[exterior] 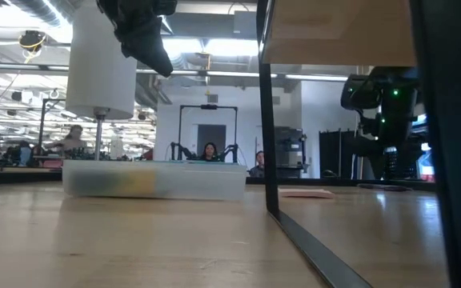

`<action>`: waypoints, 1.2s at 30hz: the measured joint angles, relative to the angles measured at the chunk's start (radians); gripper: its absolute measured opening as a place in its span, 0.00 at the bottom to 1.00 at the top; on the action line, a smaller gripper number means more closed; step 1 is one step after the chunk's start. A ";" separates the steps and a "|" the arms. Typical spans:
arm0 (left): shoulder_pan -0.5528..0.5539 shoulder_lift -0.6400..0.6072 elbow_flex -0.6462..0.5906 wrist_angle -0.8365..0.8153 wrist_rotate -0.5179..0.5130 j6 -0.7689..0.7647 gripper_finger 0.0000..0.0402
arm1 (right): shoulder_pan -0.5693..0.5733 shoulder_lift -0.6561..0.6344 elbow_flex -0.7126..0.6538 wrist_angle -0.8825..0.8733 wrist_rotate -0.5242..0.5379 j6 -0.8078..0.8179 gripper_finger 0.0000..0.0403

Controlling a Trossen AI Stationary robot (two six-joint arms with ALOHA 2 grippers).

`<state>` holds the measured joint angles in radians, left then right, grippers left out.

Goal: Pack school essentials
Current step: Put the violet pen into the blue supply box

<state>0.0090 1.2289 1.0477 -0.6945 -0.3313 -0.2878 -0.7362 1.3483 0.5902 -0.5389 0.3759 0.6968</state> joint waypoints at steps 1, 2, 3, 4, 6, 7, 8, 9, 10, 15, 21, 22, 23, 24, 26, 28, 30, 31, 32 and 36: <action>0.000 0.000 0.000 0.000 0.000 0.000 0.27 | -0.005 0.000 -0.003 0.007 -0.001 0.001 0.56; 0.000 0.000 0.000 0.000 0.000 0.000 0.27 | -0.011 0.000 -0.009 0.016 -0.004 0.001 0.56; 0.000 0.000 0.000 0.000 0.000 -0.001 0.27 | -0.018 0.000 -0.013 0.026 -0.010 0.002 0.56; 0.000 0.000 0.000 0.000 0.000 -0.001 0.27 | -0.025 0.000 -0.020 0.039 -0.017 0.001 0.56; 0.000 0.000 0.000 0.000 0.000 -0.001 0.27 | -0.039 0.000 -0.038 0.070 -0.038 0.000 0.56; 0.000 0.000 0.000 0.000 0.000 -0.001 0.27 | -0.046 0.000 -0.047 0.080 -0.040 0.002 0.56; 0.000 0.000 0.000 0.000 0.000 -0.001 0.27 | -0.053 0.000 -0.055 0.088 -0.042 0.005 0.56; 0.000 0.000 0.000 0.000 0.000 -0.001 0.27 | -0.057 0.000 -0.060 0.094 -0.047 0.003 0.56; 0.000 0.000 0.000 0.000 0.000 -0.001 0.27 | -0.061 0.000 -0.062 0.100 -0.054 -0.002 0.56; 0.000 0.000 0.000 0.000 0.000 -0.001 0.27 | -0.070 0.000 -0.062 0.114 -0.076 -0.051 0.56; 0.000 0.000 0.000 0.000 0.000 0.000 0.27 | -0.095 0.049 -0.058 0.130 -0.151 -0.092 0.56; 0.000 0.000 0.000 0.000 0.000 0.000 0.27 | -0.097 0.059 -0.057 0.132 -0.159 -0.102 0.56; 0.000 0.000 0.000 0.000 0.000 -0.001 0.27 | -0.099 0.067 -0.056 0.130 -0.165 -0.106 0.56; 0.000 0.000 0.000 0.000 0.000 0.000 0.27 | -0.099 0.072 -0.055 0.128 -0.166 -0.106 0.56; 0.000 0.000 0.000 0.000 0.000 0.000 0.27 | -0.099 0.072 -0.055 0.127 -0.170 -0.103 0.56; 0.000 0.000 0.000 0.000 0.000 0.000 0.27 | -0.099 0.070 -0.056 0.127 -0.172 -0.103 0.56; 0.000 0.000 0.000 0.000 0.000 0.002 0.27 | -0.099 0.070 -0.055 0.125 -0.175 -0.103 0.55; 0.000 0.000 0.000 0.000 0.000 0.002 0.27 | -0.099 0.071 -0.053 0.122 -0.177 -0.103 0.54; 0.000 0.000 0.000 0.000 0.000 0.002 0.27 | -0.099 0.072 -0.049 0.118 -0.179 -0.103 0.53; 0.000 0.000 0.000 0.000 0.000 0.002 0.27 | -0.098 0.074 -0.038 0.114 -0.190 -0.104 0.44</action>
<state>0.0086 1.2289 1.0477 -0.6945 -0.3313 -0.2855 -0.8347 1.4221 0.5522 -0.4254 0.1858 0.5930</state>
